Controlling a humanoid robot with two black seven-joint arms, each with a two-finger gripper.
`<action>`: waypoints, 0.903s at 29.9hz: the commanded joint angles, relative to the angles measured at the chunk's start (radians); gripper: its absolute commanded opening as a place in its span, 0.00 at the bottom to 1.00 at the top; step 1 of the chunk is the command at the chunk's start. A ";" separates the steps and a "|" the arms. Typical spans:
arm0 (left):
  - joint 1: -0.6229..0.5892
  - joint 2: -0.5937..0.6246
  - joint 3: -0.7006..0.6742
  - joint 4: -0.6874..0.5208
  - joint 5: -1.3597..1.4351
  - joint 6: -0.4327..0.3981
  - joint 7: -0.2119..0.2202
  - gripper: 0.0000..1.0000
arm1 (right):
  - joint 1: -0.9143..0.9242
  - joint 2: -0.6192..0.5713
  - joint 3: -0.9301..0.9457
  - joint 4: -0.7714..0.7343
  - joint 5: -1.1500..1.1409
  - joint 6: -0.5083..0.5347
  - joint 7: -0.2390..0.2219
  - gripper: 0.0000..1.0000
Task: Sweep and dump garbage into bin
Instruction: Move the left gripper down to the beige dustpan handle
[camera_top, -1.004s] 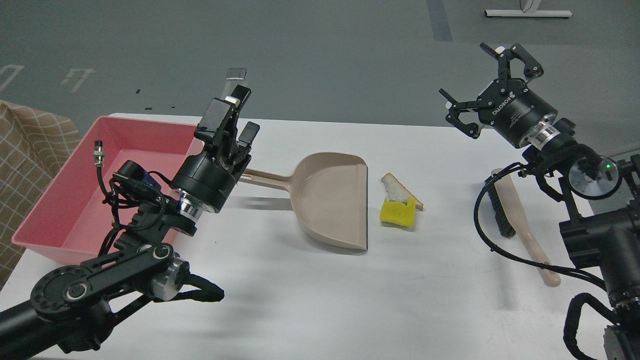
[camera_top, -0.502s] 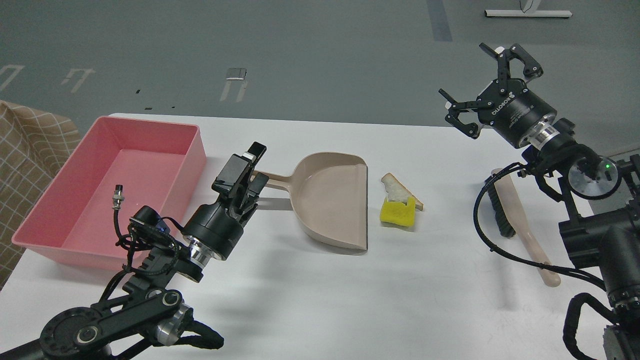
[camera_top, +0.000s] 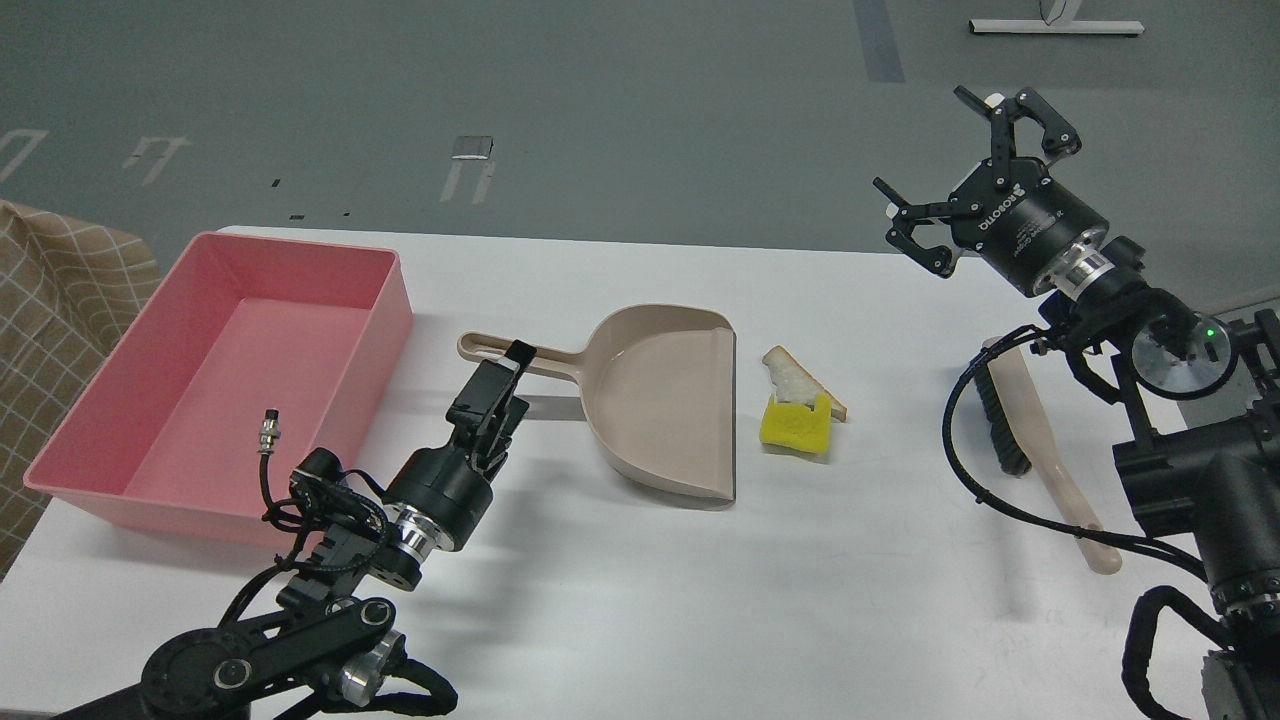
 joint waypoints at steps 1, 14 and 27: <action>-0.013 -0.028 0.000 0.052 0.000 0.000 0.000 0.97 | -0.001 0.000 0.000 0.000 0.000 0.000 0.000 1.00; -0.059 -0.075 0.000 0.200 0.000 0.000 -0.006 0.97 | -0.001 0.000 0.000 0.002 0.000 0.000 0.000 1.00; -0.117 -0.134 0.002 0.329 -0.001 0.000 -0.005 0.96 | -0.003 0.008 0.000 0.003 0.000 0.000 0.000 1.00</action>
